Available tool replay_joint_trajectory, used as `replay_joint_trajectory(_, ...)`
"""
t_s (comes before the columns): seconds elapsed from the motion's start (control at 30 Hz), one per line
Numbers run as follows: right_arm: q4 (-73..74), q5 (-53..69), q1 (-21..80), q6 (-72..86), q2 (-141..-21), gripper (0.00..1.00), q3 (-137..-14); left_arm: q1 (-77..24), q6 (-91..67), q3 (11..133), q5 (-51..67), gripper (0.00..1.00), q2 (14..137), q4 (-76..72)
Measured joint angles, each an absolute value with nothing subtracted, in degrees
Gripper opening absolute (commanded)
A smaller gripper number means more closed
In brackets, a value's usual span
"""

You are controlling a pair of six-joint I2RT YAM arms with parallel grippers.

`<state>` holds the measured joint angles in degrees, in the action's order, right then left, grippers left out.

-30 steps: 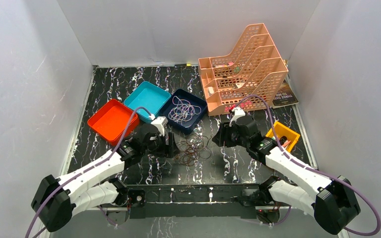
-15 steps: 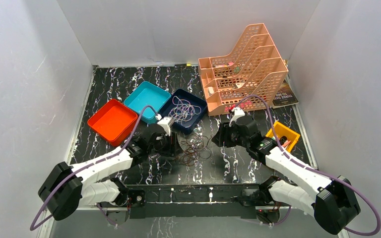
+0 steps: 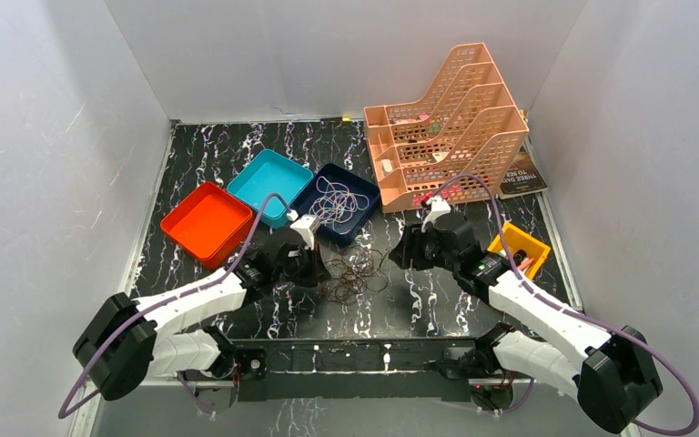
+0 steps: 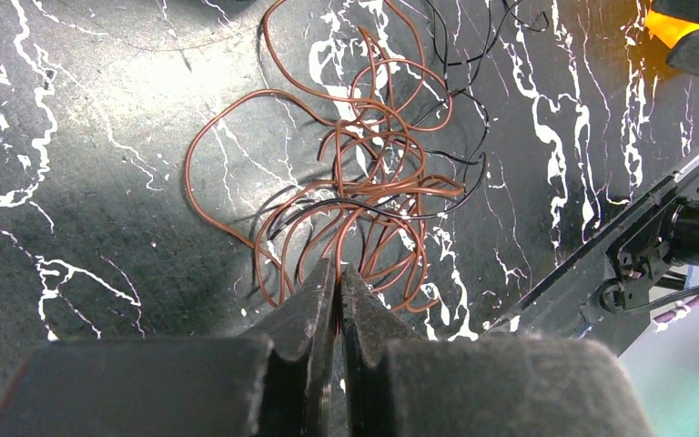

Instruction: Untangle the cables

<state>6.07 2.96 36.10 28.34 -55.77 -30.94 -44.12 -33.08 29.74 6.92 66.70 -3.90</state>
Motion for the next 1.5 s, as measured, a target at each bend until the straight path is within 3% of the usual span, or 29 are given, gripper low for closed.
replay_joint_trajectory(0.57, -2.22, 1.21, 36.1, 23.31, -44.49, 0.68, -28.91, -44.12, -27.92, 42.89, 3.7, 0.0, 58.5, 11.29)
replay_joint_trajectory(1.0, -14.46, 17.65, 36.1, 16.62, -50.54, 0.7, -28.47, -44.12, -22.63, 58.11, -0.08, 0.0, 56.42, 21.45)
replay_joint_trajectory(1.2, -28.14, 24.77, 36.16, 18.5, -54.13, 0.72, -28.53, -44.12, -21.58, 63.4, -0.56, 0.0, 56.36, 23.03)
replay_joint_trajectory(1.5, -37.41, 22.44, 41.58, 19.29, -61.06, 0.73, -31.77, -44.12, -23.31, 65.76, -0.64, 0.0, 57.74, 24.03)
